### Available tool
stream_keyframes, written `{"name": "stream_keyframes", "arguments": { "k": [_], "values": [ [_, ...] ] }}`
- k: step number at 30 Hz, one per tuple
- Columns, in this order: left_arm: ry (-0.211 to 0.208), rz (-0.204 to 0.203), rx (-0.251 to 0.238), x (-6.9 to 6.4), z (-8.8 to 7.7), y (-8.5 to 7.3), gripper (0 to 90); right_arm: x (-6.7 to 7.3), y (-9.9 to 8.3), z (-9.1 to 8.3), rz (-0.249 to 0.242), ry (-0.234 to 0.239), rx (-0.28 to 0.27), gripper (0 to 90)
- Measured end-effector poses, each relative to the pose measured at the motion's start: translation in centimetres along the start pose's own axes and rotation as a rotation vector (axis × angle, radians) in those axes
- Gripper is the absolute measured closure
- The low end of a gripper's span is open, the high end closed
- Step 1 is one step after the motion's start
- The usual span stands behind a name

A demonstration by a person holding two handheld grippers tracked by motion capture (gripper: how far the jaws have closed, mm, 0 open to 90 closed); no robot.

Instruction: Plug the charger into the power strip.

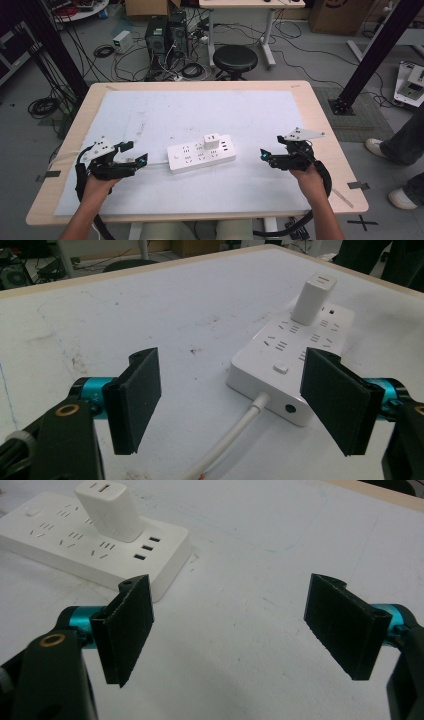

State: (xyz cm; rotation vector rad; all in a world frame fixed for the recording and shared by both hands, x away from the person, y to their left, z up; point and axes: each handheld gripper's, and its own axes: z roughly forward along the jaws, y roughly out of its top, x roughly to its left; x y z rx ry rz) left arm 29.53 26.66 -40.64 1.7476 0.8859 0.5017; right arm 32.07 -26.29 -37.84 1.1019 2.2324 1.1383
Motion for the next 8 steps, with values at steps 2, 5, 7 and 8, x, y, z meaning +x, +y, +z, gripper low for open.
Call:
{"name": "stream_keyframes", "arguments": {
  "k": [2,5,7,8],
  "values": [
    [0.004,-0.001,0.002,0.02,-0.02,-0.03,24.5,0.04,-0.18,0.0,0.011,-0.007,0.003,19.2],
    [0.014,-0.008,0.004,0.07,-0.08,-0.14,24.5,-0.03,-0.39,0.08,0.009,-0.011,-0.002,18.9],
    [0.025,-0.008,0.01,0.21,-0.2,-0.29,24.5,0.0,-0.55,0.08,0.022,-0.019,-0.001,18.4],
    [0.025,-0.008,0.01,0.21,-0.2,-0.29,24.5,-0.02,-0.65,0.09,0.026,-0.021,0.0,17.2]
  ]
}}
